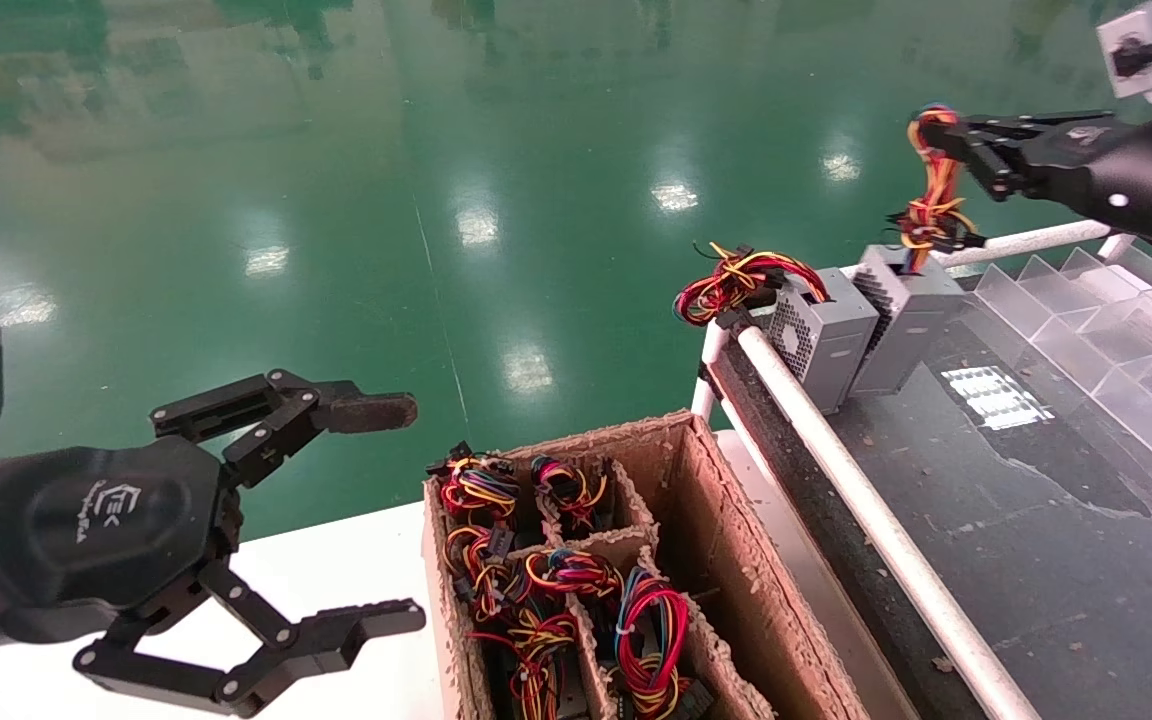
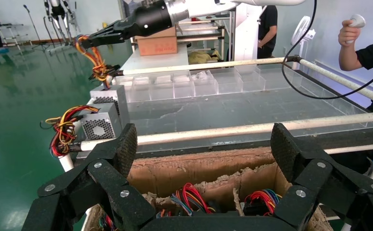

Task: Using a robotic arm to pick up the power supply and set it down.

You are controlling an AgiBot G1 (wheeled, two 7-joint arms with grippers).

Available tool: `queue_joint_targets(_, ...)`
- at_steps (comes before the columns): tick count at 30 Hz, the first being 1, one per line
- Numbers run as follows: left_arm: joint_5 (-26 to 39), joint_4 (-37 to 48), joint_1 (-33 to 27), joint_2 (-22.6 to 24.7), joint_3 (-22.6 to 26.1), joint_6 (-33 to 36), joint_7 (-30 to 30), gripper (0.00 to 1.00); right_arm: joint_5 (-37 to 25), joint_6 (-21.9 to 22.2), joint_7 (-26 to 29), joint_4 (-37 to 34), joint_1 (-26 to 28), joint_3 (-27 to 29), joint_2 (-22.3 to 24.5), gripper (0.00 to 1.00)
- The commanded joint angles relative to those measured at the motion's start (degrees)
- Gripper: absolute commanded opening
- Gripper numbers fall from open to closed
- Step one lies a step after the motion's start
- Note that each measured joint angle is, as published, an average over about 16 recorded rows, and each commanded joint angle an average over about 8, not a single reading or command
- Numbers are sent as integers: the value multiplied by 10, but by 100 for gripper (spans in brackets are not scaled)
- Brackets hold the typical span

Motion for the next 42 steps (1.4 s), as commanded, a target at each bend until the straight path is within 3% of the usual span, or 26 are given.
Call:
queue_joint_targets(1, 0, 0, 0, 0, 0, 0, 0, 100, 0, -8, 1, -1, 0, 0, -7, 0)
queue_joint_targets(17, 0, 0, 0, 0, 0, 0, 0, 100, 6, 2, -36, -3, -21, 4, -54, 0)
queue_joint_targets(18, 0, 0, 0, 0, 0, 0, 0, 100, 7, 1, -38, -3, -22, 5, -55, 3)
queue_joint_targets(26, 0, 0, 0, 0, 0, 0, 0, 100, 10, -14, -53, -5, -27, 7, -59, 100)
queue_joint_targets(42, 0, 0, 0, 0, 0, 0, 0, 100, 7, 6, -56, -16, -23, 5, -50, 100)
